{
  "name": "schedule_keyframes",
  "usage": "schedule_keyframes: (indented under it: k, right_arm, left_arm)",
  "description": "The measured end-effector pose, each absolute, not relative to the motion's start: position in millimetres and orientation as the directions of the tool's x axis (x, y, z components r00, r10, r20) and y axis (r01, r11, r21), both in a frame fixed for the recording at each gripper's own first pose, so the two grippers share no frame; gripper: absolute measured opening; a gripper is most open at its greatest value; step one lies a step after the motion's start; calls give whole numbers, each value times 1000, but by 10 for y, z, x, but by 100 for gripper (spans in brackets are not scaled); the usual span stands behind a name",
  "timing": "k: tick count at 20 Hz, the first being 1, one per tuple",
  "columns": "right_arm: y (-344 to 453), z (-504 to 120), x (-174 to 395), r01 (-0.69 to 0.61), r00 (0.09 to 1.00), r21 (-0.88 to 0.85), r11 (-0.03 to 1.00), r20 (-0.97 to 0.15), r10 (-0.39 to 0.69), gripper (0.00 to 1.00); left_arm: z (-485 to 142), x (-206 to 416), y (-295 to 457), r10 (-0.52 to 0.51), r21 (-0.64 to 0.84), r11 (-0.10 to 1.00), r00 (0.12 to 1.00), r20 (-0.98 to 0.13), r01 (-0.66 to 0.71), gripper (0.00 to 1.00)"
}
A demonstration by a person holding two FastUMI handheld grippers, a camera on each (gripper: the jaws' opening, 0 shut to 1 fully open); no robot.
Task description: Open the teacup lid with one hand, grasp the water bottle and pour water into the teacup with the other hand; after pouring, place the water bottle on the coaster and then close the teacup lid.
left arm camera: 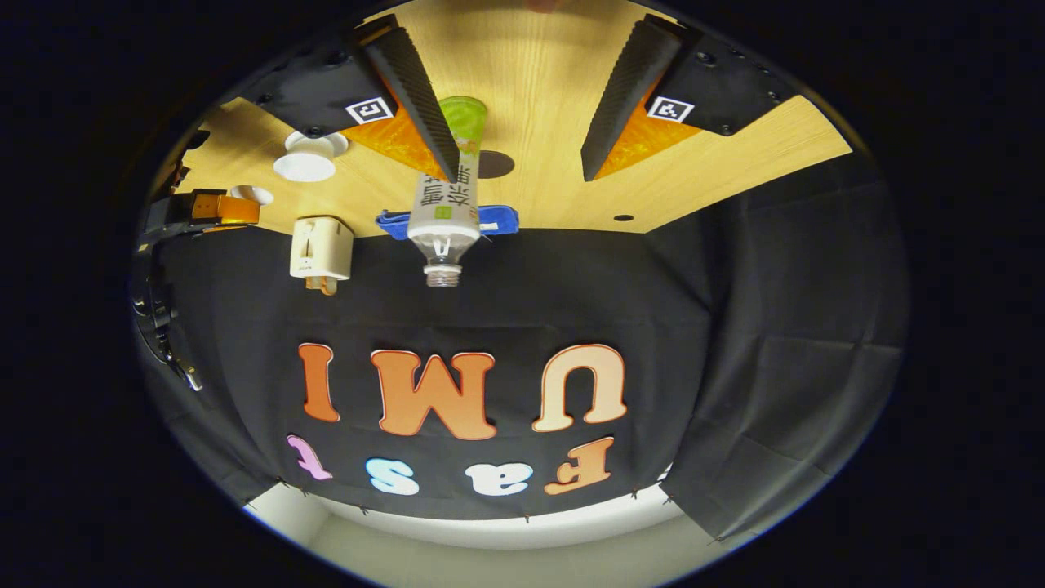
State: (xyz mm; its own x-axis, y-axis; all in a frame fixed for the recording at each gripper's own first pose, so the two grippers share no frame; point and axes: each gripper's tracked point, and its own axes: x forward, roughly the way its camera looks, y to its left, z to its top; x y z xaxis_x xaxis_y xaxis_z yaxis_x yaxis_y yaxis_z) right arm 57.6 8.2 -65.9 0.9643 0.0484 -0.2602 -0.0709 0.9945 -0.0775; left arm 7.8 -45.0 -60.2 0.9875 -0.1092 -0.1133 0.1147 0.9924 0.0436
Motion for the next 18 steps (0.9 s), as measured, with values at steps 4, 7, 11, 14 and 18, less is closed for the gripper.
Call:
schedule_keyframes:
  k: [4,7,11,14,18]
  right_arm:
    - [-285,-700,473,-10,960,-72,997,-278,-10,23]
    - [-521,-726,399,31,957,-66,997,-286,-49,23]
    - [-706,-777,312,55,949,-78,995,-305,-76,23]
    - [-829,-853,260,82,941,-52,995,-326,-94,23]
    - [-893,-908,221,91,936,-46,995,-338,-101,24]
  left_arm:
    - [-726,138,-712,-153,65,984,978,-140,163,97]
    - [-890,269,-898,-178,61,979,966,-189,193,96]
    - [-1022,442,-957,-184,53,978,951,-250,204,98]
    - [-1119,618,-914,-153,74,981,945,-289,181,98]
    - [-1347,760,-931,-142,102,977,924,-355,189,96]
